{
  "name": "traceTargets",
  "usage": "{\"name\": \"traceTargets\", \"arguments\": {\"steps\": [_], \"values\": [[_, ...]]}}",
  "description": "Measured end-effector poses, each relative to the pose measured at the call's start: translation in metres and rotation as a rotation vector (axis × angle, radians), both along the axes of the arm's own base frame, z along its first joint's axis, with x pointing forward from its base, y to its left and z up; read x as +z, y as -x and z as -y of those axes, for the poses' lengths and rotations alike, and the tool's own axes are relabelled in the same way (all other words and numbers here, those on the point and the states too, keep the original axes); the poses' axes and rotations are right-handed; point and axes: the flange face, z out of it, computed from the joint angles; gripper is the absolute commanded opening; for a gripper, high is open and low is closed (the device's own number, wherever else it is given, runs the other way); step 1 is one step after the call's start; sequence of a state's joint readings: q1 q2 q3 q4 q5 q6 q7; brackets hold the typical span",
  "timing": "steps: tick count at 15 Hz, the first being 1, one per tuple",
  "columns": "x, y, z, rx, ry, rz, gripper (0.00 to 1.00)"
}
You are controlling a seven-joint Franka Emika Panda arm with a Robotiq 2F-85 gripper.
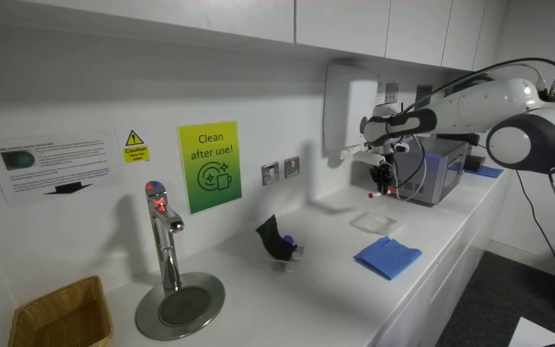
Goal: Remove the marker from the bowl
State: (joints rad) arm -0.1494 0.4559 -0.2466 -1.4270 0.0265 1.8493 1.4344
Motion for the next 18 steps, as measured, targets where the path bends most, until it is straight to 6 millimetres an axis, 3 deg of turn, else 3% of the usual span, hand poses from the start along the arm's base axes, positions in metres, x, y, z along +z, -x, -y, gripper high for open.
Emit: {"name": "traceTargets", "arguments": {"steps": [4, 9, 14, 18], "values": [[0.014, -0.017, -0.021, 0.032, 0.027, 0.029, 0.05], [0.017, -0.043, -0.055, 0.086, 0.036, 0.053, 0.05], [0.027, -0.065, -0.120, 0.183, 0.008, 0.064, 0.05], [0.029, -0.071, -0.176, 0.262, -0.019, 0.049, 0.05]]}}
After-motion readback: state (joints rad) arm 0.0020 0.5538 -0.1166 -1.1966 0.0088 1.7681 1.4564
